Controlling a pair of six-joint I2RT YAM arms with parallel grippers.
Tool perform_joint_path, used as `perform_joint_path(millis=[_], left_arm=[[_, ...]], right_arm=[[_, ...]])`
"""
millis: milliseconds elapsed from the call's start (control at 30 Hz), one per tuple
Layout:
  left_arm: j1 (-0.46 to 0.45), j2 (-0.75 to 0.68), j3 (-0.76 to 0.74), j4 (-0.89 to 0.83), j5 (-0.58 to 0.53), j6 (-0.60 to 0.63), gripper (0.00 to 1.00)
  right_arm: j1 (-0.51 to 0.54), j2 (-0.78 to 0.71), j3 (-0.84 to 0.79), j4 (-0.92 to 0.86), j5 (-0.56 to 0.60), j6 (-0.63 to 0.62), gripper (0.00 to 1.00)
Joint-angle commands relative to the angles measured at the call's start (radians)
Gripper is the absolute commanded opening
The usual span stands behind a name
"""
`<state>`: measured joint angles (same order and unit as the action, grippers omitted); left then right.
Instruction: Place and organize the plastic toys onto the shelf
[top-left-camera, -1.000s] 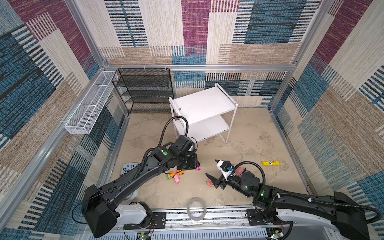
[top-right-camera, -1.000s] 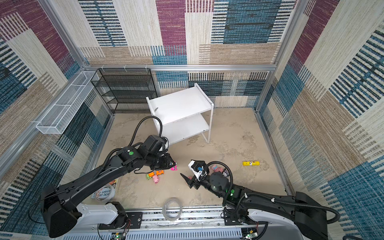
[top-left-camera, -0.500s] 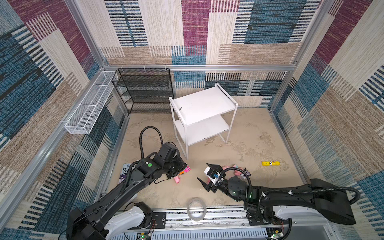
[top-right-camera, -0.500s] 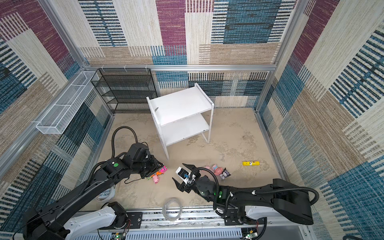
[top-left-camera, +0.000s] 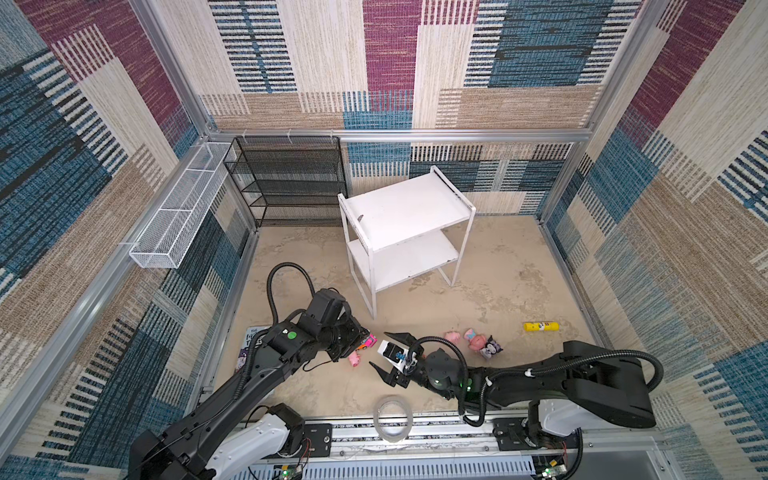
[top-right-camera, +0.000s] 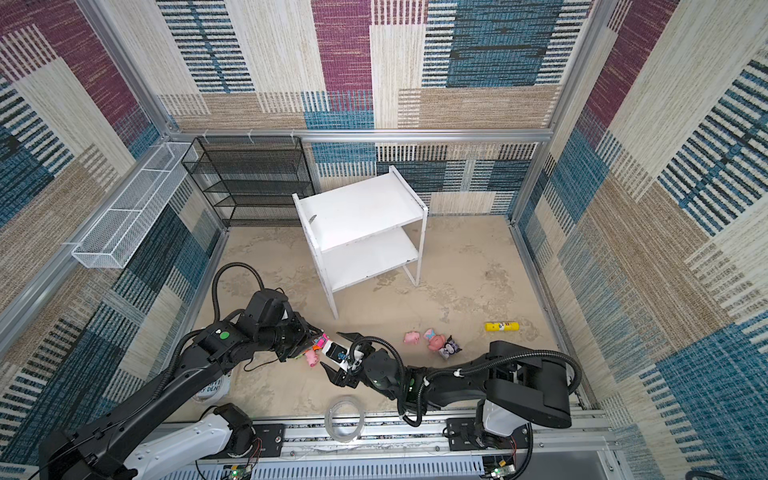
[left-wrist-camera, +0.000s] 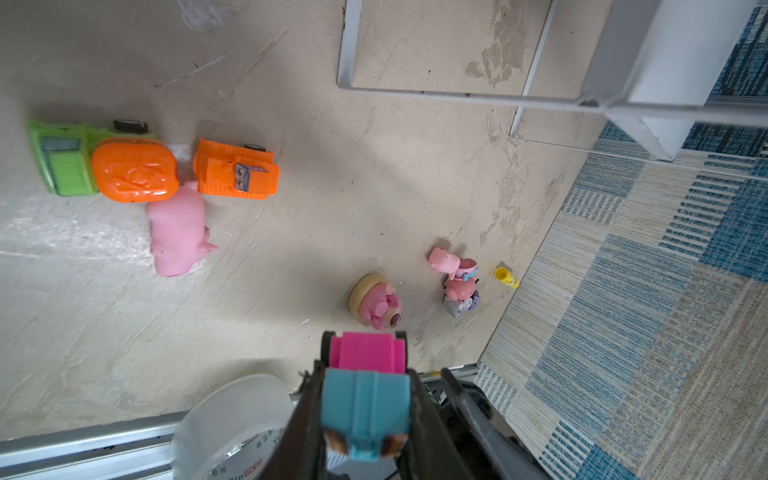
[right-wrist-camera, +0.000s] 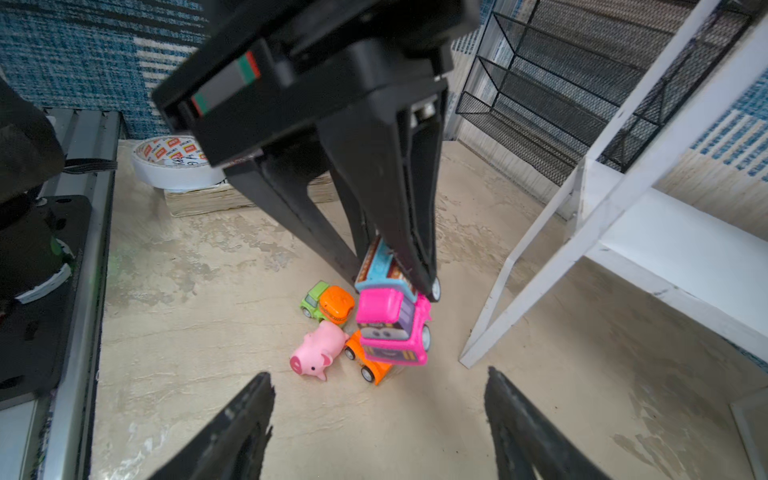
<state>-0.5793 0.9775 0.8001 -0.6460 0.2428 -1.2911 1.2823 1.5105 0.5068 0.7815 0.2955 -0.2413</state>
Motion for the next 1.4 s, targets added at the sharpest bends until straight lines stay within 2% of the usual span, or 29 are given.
perform_joint_path(millis=[0, 133, 267, 633, 800, 1367], left_arm=[[0.01, -0.011, 0.0, -0.026, -0.002, -0.025, 0.09], [0.019, -0.004, 0.005, -0.034, 0.018, -0.015, 0.09], [0.026, 0.007, 0.03, -0.074, 0.02, 0.012, 0.09], [0.038, 0.018, 0.042, -0.104, 0.031, 0.041, 0.08], [0.041, 0.015, 0.054, -0.122, 0.012, 0.062, 0.08], [0.044, 0.025, 0.043, -0.111, 0.022, 0.078, 0.08]], right_arm=[[0.002, 0.042, 0.03, 0.06, 0.005, -0.009, 0.79], [0.002, 0.095, 0.064, 0.076, 0.044, -0.018, 0.74], [0.004, 0.128, 0.094, 0.066, 0.063, -0.022, 0.63], [0.003, 0.183, 0.147, 0.037, 0.122, -0.04, 0.52], [0.004, 0.188, 0.158, 0.024, 0.113, -0.041, 0.44], [0.006, 0.203, 0.182, 0.001, 0.17, -0.049, 0.33]])
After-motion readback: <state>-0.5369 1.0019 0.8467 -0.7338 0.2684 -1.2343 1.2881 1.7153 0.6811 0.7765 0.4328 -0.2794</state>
